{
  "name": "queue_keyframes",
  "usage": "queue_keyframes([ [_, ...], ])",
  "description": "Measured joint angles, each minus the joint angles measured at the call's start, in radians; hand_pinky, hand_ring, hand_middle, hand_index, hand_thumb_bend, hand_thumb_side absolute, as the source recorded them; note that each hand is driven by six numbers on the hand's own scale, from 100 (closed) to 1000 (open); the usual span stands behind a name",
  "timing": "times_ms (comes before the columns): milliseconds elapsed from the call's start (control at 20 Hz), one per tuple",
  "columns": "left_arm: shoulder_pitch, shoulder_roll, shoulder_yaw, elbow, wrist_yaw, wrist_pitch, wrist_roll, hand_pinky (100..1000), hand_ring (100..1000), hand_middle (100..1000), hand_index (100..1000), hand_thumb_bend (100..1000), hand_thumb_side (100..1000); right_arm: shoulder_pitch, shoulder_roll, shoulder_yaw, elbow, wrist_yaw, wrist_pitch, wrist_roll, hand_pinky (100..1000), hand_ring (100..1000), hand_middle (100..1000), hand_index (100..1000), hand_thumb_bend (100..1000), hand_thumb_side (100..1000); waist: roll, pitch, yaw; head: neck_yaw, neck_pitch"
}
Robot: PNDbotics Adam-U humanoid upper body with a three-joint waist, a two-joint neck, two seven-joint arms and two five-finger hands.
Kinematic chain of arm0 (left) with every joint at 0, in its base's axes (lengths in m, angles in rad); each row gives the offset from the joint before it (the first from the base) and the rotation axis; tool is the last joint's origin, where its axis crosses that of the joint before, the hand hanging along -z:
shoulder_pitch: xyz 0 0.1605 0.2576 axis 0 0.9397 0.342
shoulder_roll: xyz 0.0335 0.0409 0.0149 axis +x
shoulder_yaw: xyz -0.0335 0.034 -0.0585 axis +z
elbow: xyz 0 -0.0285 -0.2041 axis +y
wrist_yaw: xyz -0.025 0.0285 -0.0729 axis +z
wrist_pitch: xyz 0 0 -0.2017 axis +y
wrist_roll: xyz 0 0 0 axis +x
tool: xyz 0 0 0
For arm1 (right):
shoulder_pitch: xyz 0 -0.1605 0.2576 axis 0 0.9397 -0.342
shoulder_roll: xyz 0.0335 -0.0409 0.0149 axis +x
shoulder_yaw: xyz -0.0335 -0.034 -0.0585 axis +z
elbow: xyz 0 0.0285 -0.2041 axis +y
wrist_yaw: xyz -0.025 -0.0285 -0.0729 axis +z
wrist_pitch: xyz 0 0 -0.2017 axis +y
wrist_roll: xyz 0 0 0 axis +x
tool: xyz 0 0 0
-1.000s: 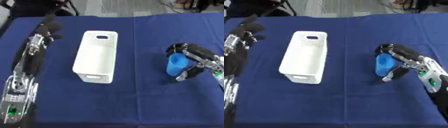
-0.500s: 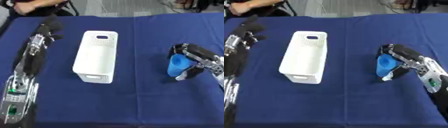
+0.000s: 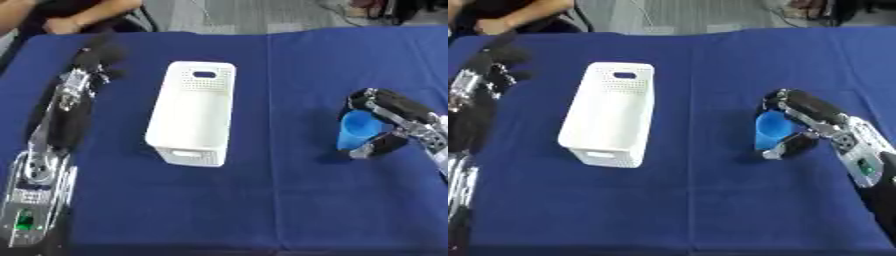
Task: Pick up objects on the table and place them in the box.
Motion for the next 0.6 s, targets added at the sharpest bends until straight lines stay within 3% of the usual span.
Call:
queue_keyframes([
  [600,0.000,0.000,0.000,0.000,-0.001,0.002,-0.007,807,880,997,822,100,1000,0.009,0.000,0.000,-0.001,-0.010,-0.006,-0.021,107,125,253,507,550,468,0.000,0.000,0.000,0.000,0.000],
])
